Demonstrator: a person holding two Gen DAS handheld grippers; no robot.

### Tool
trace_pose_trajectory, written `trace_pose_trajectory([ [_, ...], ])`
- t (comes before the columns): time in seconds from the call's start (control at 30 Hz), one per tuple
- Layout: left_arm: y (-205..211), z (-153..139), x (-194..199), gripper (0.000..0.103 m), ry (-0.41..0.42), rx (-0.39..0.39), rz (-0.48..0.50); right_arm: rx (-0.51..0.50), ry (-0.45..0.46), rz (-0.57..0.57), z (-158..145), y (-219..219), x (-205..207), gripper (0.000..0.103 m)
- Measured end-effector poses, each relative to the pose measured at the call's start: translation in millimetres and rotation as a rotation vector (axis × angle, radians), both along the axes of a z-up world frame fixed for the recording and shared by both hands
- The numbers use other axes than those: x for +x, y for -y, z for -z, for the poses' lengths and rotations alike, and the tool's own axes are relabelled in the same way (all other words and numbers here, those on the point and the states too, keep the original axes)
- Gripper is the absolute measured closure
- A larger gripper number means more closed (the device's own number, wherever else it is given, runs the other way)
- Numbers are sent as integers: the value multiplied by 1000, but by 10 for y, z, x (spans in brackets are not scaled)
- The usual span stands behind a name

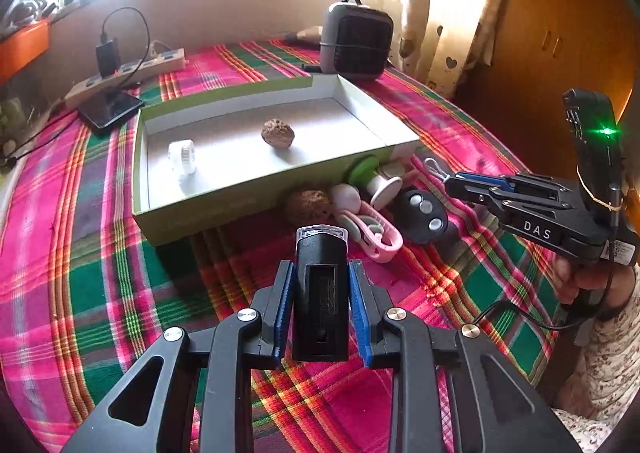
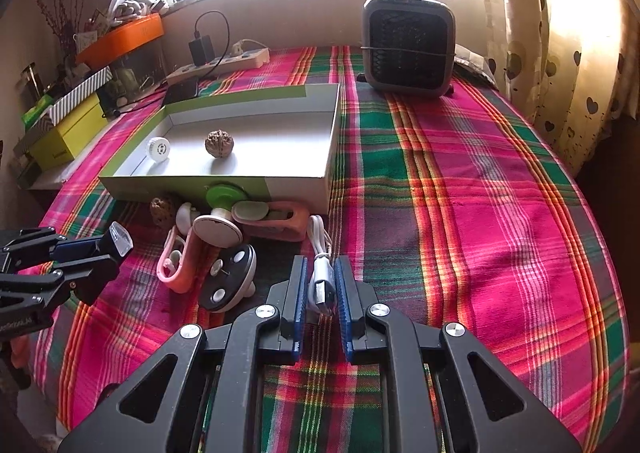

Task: Organize objects
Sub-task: 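Carry the black device and the USB cable over the white box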

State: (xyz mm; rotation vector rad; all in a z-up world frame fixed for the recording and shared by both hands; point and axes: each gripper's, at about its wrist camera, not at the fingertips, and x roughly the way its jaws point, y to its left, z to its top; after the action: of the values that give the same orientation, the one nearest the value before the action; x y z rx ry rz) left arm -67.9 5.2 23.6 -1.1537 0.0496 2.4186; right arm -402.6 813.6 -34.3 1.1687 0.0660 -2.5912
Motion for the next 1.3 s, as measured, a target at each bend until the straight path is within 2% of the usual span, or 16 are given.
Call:
trace_pose_trajectory([
  [0.27, 11, -116, -32, 78, -21, 13, -4, -13, -27, -1, -125, -14, 39, 88],
  [0.8, 67, -233, -261, 78, -10, 41, -43, -27, -66, -34, -341, 105, -42, 88],
  [1.3, 137, -342, -659, 78, -18, 50, -84, -38, -43, -72, -371, 230, -396, 88],
])
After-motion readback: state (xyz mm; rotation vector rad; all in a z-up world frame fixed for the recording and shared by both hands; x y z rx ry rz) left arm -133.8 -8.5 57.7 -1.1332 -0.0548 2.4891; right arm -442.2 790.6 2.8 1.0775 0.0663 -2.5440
